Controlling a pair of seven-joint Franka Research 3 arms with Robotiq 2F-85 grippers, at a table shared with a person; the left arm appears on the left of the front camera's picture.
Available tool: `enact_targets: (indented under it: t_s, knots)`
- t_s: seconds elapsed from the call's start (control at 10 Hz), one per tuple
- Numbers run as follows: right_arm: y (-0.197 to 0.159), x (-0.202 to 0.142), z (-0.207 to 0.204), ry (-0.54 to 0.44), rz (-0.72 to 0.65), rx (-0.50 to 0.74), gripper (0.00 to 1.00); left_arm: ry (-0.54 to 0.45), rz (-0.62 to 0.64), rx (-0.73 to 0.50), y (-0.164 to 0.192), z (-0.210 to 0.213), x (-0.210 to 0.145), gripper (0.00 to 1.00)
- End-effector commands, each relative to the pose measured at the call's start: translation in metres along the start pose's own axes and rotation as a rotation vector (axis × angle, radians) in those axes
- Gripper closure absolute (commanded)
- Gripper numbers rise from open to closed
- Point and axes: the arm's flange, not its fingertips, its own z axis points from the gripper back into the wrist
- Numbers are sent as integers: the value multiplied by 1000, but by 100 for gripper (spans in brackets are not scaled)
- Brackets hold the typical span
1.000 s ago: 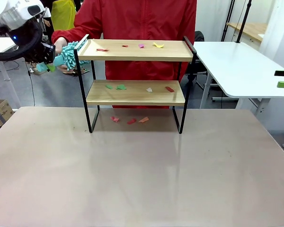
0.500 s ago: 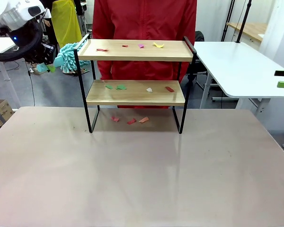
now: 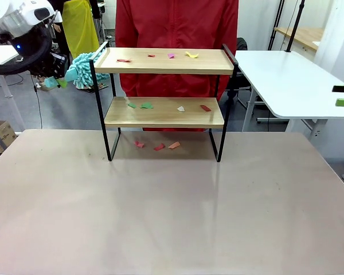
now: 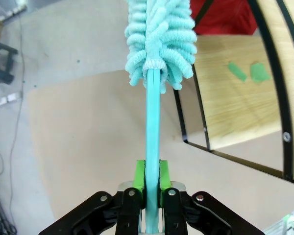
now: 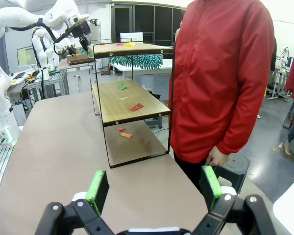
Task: Clean the shelf.
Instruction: Clean the specific section of the Shelf indicated by the human with the Duster.
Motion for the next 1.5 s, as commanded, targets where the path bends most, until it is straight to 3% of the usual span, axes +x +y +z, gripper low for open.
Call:
enact_targets:
  t_s: [0.0,0.3,0.5,0.8,1.0,1.1,1.4]
  knots:
    - [1,2,-1,-2,3,1,0,42,-149,34,28,53,-9,87]
    - [1,2,-1,-2,3,1,0,169,-396,53,42,113,-19,87]
    - [1,2,-1,-2,3,1,0,330,-613,98,43,153,-37,87]
    - [1,2,-1,-2,3,1,0,600,-959,64,33,177,-66,87]
    - [1,2,-1,-2,3,1,0,697,-1151,56,23,179,-85,87]
    - [1,2,-1,-2,3,1,0,743,-1279,72,16,177,-92,87]
    - [1,2,-1,-2,3,1,0,707,-1541,98,-14,159,-96,87]
